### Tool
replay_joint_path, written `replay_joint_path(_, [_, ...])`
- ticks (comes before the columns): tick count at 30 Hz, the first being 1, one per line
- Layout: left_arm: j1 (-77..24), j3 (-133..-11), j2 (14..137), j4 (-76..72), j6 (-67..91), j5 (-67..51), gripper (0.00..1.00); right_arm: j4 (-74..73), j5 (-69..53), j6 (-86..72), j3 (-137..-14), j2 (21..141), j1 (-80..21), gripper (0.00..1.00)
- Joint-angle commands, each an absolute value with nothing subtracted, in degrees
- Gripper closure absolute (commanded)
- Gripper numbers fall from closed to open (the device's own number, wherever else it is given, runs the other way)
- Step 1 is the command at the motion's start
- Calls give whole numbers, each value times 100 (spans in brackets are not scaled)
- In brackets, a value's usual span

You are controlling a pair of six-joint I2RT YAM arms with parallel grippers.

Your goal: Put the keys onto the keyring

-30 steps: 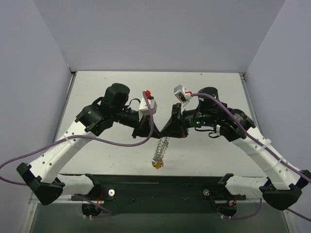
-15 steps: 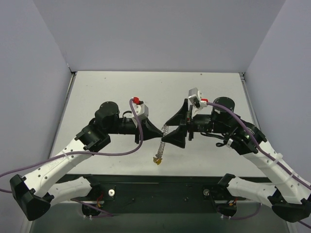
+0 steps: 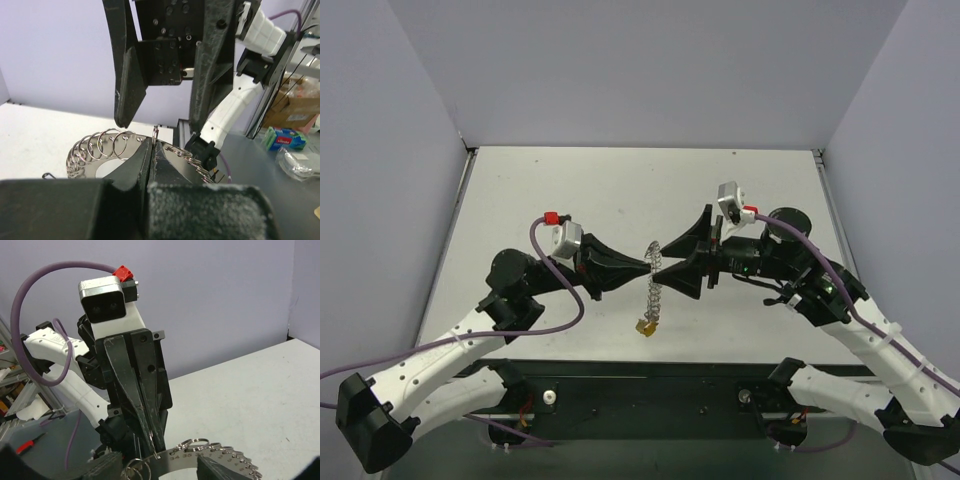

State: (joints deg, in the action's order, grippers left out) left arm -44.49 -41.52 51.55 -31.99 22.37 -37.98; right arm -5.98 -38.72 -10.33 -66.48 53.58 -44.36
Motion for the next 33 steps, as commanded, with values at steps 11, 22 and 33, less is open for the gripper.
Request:
replay_joint_path(11, [-4447,-4140,5396,-5414,3208,-3814,100,597,-4210,-1477,-6513,5326,-4474,59])
replay_joint_path(22, [-4447,-4368,5616,-5150,3252,-4025,100,817,-4306,-1608,-6504,5431,-4474,68])
replay_joint_path(33, [-4447,-4403,5573,-5186,3235,-3999,100,493,-4465,-1521,-6653,5555,-4482,92])
